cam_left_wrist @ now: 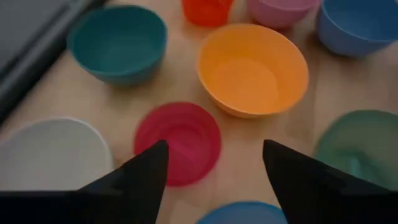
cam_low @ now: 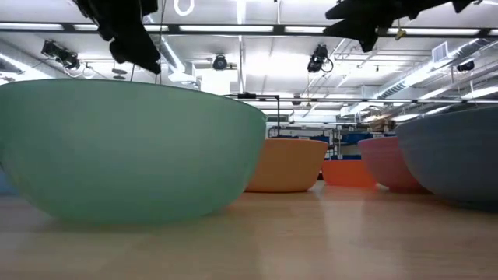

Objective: Nest bowls inside each other
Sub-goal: Stack the light blue bowl on top of the the light green bowl

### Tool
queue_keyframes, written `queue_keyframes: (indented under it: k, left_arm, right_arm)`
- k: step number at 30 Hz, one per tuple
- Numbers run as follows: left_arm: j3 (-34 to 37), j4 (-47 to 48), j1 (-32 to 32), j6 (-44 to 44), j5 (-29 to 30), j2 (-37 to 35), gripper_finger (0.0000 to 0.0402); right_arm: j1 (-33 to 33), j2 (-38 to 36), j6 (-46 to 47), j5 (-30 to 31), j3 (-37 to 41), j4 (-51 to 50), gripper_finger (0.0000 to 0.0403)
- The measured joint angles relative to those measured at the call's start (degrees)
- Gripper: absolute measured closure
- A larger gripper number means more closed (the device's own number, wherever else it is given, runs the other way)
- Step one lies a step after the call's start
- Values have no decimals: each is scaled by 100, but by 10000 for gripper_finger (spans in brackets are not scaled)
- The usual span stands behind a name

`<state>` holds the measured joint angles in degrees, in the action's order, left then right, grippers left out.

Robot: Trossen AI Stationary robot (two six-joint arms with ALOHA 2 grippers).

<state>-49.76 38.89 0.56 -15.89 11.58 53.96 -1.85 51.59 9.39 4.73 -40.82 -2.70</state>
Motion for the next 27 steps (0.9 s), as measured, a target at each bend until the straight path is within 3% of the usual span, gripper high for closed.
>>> queue_keyframes:
  k: [6, 10, 14, 21, 27]
  left_arm:
    - [-2, -5, -193, -160, -277, 160, 108]
    - [-4, 11, -263, -480, -778, 152, 108]
    - [-36, 363, -374, -1034, -1198, 157, 108]
    - [-264, 2450, -812, -2580, -1511, 253, 108]
    - [-278, 2294, -1151, -3242, -2054, 262, 108]
  right_arm:
    - [79, 448, 0, -40, -350, -252, 169]
    - [188, 628, 112, 67, -640, -912, 153]
    - [362, 659, 238, 353, -849, -1494, 153]
    - [642, 562, 393, 620, -997, -1860, 164]
    - [710, 606, 477, 624, -995, -1875, 167]
